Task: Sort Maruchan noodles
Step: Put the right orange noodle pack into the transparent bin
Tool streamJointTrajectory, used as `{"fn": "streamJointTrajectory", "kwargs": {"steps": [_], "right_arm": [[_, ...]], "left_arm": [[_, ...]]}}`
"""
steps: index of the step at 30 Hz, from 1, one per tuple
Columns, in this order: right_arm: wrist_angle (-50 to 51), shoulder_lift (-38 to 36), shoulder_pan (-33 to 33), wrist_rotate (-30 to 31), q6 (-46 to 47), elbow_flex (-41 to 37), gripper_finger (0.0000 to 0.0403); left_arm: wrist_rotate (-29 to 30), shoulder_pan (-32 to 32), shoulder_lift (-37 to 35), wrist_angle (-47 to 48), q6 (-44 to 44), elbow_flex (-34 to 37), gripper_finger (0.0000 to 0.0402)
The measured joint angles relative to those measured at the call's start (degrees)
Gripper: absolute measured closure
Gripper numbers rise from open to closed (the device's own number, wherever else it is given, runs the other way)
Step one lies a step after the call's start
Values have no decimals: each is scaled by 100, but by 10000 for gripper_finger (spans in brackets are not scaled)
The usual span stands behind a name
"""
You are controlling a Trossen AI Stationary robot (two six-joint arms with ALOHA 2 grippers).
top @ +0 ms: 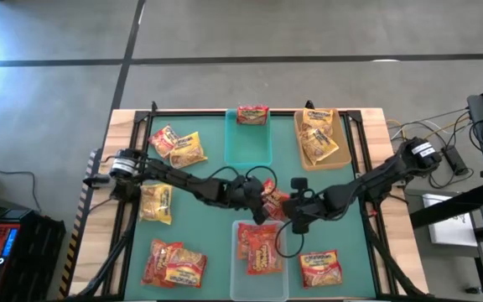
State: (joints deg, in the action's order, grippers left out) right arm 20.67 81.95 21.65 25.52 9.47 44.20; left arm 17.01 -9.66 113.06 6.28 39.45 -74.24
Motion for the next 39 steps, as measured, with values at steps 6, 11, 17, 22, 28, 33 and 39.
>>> {"fn": "streamJointTrajectory", "kwargs": {"steps": [6, 11, 17, 22, 28, 33, 39], "right_arm": [[-1174, 0, -196, 0, -313, -242, 339], [-2017, 0, -405, -2, -523, -459, 339], [-2012, -4, -605, 1, -647, -441, 339], [-1882, -4, -664, 0, -647, -441, 339], [-1338, -89, -654, -36, -154, -438, 339], [-547, -432, -643, -139, 108, -434, 339], [280, -1177, -643, -149, 315, -434, 339]], "left_arm": [[-621, 94, 4, 275, -104, 0, 326], [-936, 239, 21, 627, -72, 0, 326], [-1295, 429, 181, 460, -103, -2, 326], [-1499, 499, 340, 359, -106, -2, 326], [-1062, 519, 393, 364, -112, -11, 326], [-617, 734, 402, 451, -172, -11, 326], [-86, 976, 402, 678, -169, -13, 326]]}}
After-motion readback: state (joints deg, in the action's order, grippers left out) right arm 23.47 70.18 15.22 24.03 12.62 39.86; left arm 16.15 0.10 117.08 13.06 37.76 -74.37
